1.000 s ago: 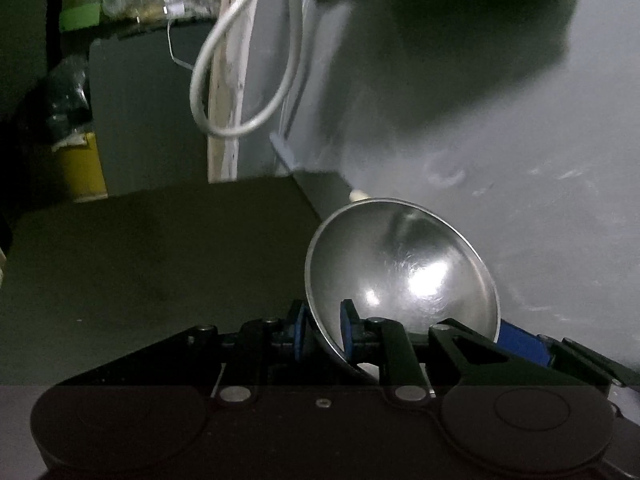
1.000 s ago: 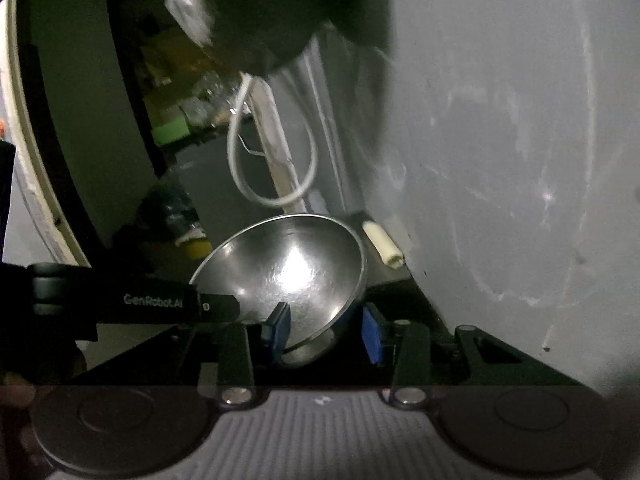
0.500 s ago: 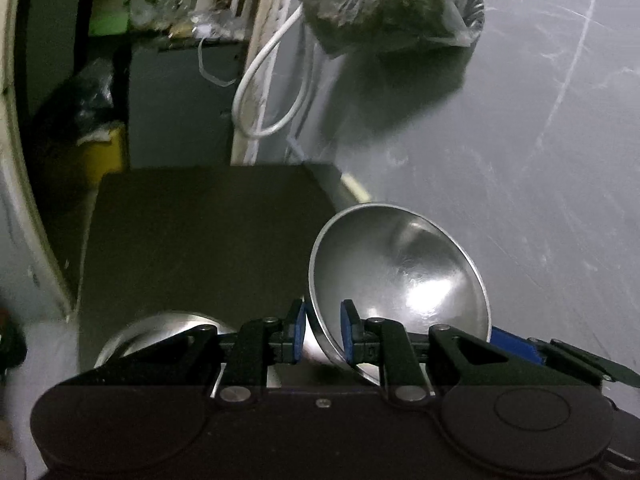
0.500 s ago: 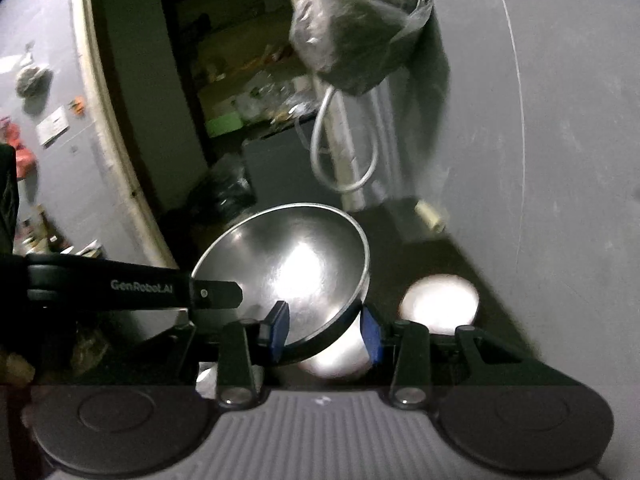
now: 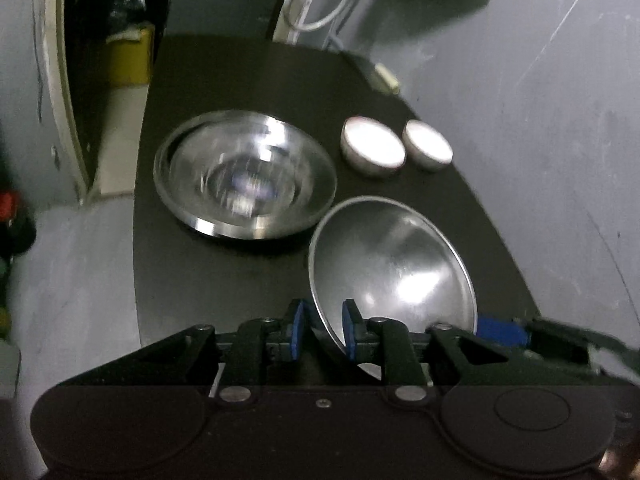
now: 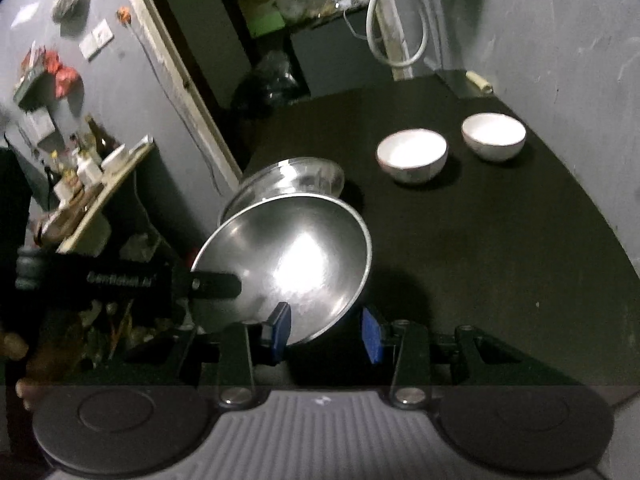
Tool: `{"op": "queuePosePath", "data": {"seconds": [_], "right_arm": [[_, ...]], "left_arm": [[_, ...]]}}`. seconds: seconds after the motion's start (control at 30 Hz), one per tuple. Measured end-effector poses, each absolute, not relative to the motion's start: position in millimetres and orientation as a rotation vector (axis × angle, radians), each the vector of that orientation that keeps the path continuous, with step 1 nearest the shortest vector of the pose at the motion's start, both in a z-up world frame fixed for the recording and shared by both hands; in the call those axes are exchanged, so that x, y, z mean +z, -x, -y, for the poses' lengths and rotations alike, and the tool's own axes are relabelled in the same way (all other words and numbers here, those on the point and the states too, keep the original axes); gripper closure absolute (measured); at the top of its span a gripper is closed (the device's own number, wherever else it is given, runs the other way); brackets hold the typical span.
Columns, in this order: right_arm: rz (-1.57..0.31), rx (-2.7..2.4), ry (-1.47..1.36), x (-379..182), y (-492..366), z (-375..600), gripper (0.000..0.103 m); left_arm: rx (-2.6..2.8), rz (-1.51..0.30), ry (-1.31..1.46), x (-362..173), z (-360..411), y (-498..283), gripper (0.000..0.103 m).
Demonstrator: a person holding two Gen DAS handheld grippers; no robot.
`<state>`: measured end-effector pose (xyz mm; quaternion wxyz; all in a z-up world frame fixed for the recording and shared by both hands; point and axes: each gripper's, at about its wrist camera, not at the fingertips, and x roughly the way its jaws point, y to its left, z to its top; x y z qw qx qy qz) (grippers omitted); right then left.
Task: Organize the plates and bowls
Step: 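Lift the steel bowl with both grippers and carry it toward the plate stack, then lower the steel bowl onto the plate stack and open both grippers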
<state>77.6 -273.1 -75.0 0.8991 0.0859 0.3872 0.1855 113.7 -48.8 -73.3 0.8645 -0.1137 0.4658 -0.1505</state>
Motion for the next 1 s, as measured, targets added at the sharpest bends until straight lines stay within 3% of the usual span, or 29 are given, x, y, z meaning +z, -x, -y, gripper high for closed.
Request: {"op": "queuePosePath", "data": {"seconds": [0.67,0.73,0.8,1.0], "right_arm": [[-0.866,0.451,-0.065,-102.6,-84.5,239.0,0.060],[-0.869,0.449,-0.062,-102.1,-87.2,239.0,0.059],[-0.871,0.447,-0.062,-101.9,-89.8,240.1,0.057],[-0.859,0.422,-0.072,-97.8,-93.6,248.8,0.050]], "left_arm": [[-0.206,-1.021,0.271,-110.5,28.7,-108.8,0.081],[-0.203,-1.019,0.270,-110.0,27.1,-110.0,0.076],[-0.198,-1.016,0.271,-109.7,24.1,-110.2,0.062],[-0.185,-0.996,0.295,-104.4,7.1,-102.5,0.037]]}}
